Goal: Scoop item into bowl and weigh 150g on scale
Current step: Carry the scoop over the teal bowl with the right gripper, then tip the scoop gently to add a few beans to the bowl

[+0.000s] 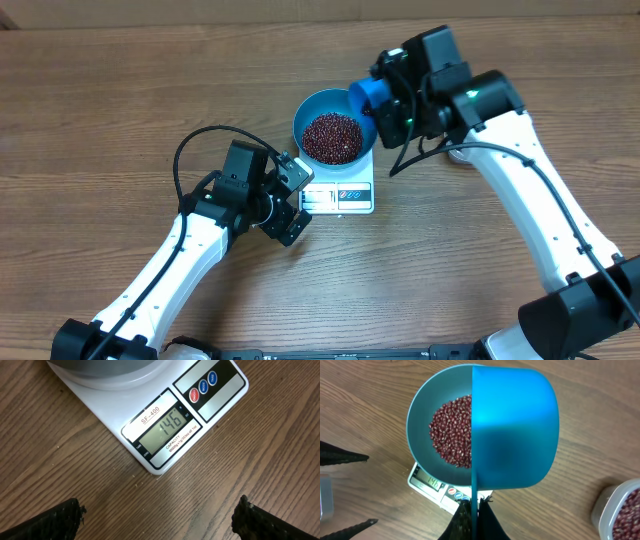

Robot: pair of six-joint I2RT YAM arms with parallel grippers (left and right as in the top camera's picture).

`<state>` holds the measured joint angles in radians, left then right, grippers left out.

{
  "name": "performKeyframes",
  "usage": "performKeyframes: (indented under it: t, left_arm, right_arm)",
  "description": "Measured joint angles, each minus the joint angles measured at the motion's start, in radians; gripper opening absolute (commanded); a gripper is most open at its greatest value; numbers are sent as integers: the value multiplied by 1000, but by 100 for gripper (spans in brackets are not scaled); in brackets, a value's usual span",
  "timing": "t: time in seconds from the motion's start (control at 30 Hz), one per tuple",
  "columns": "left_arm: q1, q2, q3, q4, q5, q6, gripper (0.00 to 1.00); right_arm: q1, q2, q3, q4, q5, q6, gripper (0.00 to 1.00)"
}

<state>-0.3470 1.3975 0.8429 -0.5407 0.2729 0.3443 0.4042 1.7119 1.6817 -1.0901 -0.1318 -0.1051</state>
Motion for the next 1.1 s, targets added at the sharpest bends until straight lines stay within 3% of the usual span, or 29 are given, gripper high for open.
performKeyframes:
  t: [1.1]
  left_arm:
    - [0, 0, 0, 0, 0, 0, 99]
  right_arm:
    - [101, 0, 0, 50, 208, 0, 4]
